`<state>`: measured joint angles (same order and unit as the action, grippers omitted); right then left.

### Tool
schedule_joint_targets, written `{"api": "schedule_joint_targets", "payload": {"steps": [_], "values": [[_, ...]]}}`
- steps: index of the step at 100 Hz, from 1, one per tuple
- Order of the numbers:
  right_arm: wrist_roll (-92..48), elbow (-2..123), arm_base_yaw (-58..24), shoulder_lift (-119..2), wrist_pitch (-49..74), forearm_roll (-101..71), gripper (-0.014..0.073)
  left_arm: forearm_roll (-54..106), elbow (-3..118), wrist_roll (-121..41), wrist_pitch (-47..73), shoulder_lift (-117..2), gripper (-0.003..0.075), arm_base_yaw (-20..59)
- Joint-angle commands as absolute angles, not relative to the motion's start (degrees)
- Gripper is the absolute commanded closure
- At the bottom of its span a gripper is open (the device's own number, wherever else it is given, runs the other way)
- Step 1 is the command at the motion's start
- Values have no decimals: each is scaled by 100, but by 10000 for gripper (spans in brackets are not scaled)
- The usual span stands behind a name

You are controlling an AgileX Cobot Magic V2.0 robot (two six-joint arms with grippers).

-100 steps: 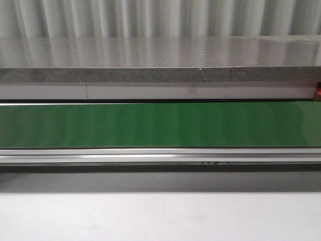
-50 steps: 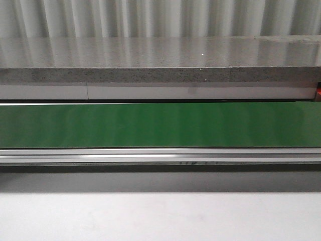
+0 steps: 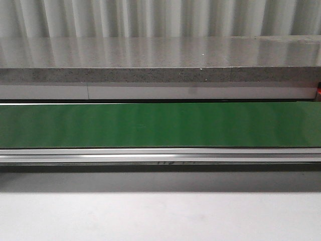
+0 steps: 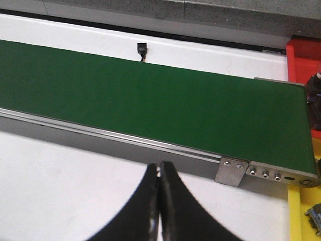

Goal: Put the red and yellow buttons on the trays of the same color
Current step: 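Reach the left gripper down to a red-capped button and grasp it, then set the red button on the conveyor's near end, open left gripper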

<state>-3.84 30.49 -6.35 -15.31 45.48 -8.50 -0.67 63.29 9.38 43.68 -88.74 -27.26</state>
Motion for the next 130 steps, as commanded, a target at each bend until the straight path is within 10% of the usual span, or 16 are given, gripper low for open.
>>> {"api": "schedule_joint_targets", "payload": {"steps": [1,48,112,130], "values": [[-447,3201,-637,-1588,4188,-852,661,-46,6810,940,4398,-8443,481,-2406],[-447,3201,-637,-1588,4188,-852,661,0,7468,821,5407,-8363,481,-603],[-447,3201,-637,-1588,4188,-852,661,238,7468,821,5646,-8942,476,-483],[-447,3201,-637,-1588,4188,-852,661,397,7527,607,5608,-8942,290,-483]]}}
